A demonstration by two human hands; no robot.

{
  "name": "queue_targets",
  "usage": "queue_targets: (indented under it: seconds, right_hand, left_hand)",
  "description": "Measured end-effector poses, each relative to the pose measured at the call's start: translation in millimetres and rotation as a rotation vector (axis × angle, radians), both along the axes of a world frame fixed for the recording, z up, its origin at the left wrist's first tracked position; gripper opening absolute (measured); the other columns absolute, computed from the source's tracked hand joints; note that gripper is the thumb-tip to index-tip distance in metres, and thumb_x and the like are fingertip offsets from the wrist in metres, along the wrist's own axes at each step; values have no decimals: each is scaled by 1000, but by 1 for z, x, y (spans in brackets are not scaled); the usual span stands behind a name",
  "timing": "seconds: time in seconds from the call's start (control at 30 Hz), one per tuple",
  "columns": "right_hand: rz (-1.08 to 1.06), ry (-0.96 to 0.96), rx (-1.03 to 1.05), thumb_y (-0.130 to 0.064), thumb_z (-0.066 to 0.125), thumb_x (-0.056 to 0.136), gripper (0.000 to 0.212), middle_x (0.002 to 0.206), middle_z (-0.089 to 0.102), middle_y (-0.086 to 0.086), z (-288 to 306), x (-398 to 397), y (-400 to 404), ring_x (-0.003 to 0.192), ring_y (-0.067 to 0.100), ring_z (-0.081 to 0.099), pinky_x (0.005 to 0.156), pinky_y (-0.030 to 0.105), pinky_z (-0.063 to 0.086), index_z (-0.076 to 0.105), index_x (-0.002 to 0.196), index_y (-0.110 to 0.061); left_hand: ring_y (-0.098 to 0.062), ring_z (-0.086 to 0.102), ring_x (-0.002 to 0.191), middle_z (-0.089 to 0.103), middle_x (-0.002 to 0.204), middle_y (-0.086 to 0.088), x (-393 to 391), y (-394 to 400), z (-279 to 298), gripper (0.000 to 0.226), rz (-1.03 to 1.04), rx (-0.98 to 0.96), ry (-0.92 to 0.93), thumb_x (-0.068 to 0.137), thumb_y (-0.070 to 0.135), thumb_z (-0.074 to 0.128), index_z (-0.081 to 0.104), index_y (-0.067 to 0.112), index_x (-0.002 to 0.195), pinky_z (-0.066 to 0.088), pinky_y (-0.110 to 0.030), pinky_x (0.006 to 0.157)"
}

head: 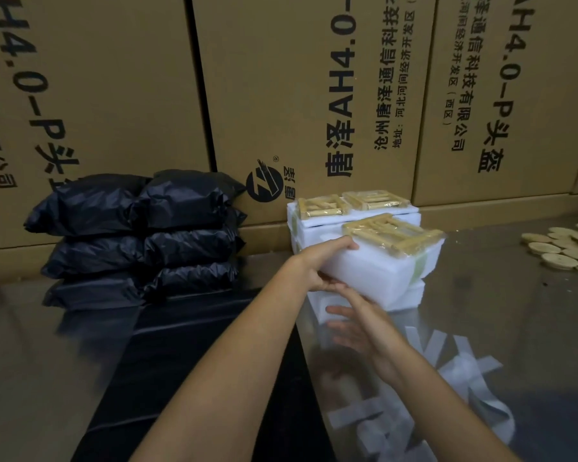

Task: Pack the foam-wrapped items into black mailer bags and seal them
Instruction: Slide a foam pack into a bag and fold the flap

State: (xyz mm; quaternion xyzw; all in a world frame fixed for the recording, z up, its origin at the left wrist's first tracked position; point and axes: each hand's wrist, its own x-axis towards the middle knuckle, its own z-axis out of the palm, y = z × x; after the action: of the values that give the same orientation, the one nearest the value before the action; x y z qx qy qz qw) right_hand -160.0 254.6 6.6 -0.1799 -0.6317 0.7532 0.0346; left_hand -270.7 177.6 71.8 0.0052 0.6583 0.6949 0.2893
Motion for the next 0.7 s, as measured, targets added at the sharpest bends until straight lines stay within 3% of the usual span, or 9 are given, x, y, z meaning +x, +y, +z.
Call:
queue_targets:
  seconds: [0.1, 0.2, 0.33, 0.4, 0.53, 0.63, 0.7]
  right_hand:
    - [-48, 89, -109, -67, 66, 77, 69, 119, 67, 8, 1, 15, -2, 106, 27, 68, 77, 39, 58, 61, 127, -20]
    - [-43, 193, -272, -77, 63, 69, 80, 121, 71, 3, 3, 31, -15, 113, 22, 66, 91, 41, 54, 62, 130, -26]
    - [-142, 288, -454, -60, 70, 78, 70, 123, 71, 5, 7, 50, -39, 114, 22, 67, 102, 44, 50, 54, 137, -26]
    - [-137, 329, -459, -46, 72, 83, 62, 125, 70, 9, 8, 63, -46, 114, 25, 67, 105, 46, 49, 51, 139, -26]
    - [-90, 333, -498, -36, 70, 85, 58, 124, 68, 10, 11, 92, -51, 112, 27, 67, 105, 46, 49, 46, 138, -29]
    - [-65, 319, -539, -35, 72, 84, 57, 122, 69, 10, 11, 111, -53, 109, 27, 69, 102, 46, 51, 46, 135, -29]
    - [-34, 322, -538, -37, 71, 85, 55, 120, 72, 8, 9, 122, -53, 107, 25, 71, 101, 45, 52, 49, 134, -28]
  left_hand:
    - [-26, 65, 86, 53, 109, -11, 28, -3, -5, 58, 74, 49, 84, 64, 32, 85, 59, 14, 113, 62, -39, 73]
    - [-26, 68, 89, 55, 111, -6, 63, -15, -17, 80, 166, 142, 147, 64, 33, 87, 44, 17, 129, 63, -40, 72]
    - [-21, 70, 96, 57, 116, -4, 113, -39, -36, 82, 255, 324, 202, 63, 31, 91, 39, 16, 125, 62, -40, 76]
    - [-16, 67, 102, 56, 119, -3, 131, -61, -40, 78, 235, 302, 253, 64, 37, 91, 43, 16, 122, 60, -39, 84]
    - [-11, 61, 108, 64, 114, 6, 164, -135, -40, 58, 23, -148, 465, 65, 61, 81, 63, 27, 108, 51, -35, 93]
    - [-9, 60, 113, 65, 116, 8, 177, -210, -46, 38, -185, -515, 542, 72, 46, 83, 67, 29, 102, 48, -33, 99]
    - [-14, 51, 123, 53, 129, 7, 184, -253, -57, 37, -316, -810, 497, 77, 40, 81, 61, 31, 107, 42, -35, 106]
